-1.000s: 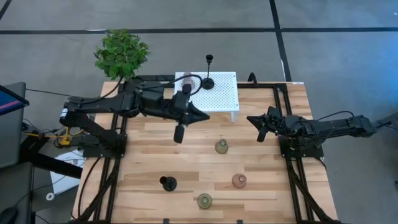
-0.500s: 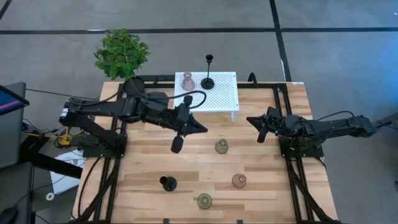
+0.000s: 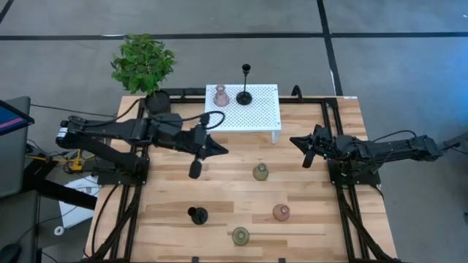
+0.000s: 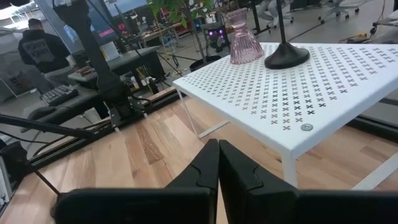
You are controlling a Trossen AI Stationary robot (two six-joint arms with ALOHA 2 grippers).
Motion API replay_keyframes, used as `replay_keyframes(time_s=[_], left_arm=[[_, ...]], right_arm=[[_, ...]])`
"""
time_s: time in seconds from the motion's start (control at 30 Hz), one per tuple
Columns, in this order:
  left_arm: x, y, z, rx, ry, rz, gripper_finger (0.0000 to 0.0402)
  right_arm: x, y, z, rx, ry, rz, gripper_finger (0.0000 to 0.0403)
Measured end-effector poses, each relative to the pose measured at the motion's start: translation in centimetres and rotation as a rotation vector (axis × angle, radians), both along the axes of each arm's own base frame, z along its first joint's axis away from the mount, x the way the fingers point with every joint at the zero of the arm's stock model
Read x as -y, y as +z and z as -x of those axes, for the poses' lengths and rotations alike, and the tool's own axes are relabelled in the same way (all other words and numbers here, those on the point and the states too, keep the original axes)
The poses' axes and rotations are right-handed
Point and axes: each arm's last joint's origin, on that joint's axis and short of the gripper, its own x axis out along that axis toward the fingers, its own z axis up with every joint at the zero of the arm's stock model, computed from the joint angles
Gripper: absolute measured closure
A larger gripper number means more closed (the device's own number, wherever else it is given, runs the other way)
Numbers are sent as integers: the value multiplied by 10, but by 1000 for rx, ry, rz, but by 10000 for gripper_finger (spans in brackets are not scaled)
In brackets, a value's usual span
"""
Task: Pick & Place candle stick holders
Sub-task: Put the top green candle holder on the shelf
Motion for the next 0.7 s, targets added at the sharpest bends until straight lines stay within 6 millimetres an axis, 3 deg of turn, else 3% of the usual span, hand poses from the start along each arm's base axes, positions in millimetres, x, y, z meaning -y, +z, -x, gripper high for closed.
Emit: replay_keyframes(time_s=[0.37,0.53,0.7], left_arm=[[-4,-43,31,84,2,47,398],[-4,-61,35,90,2,55,398],[-4,-73,34,76,2,55,397]], right_arm=[[-4,1,-1,20,143,-54,403],[-6,10,-1,20,210,-78,403],[-8,11,1,-86,277,-94,403]])
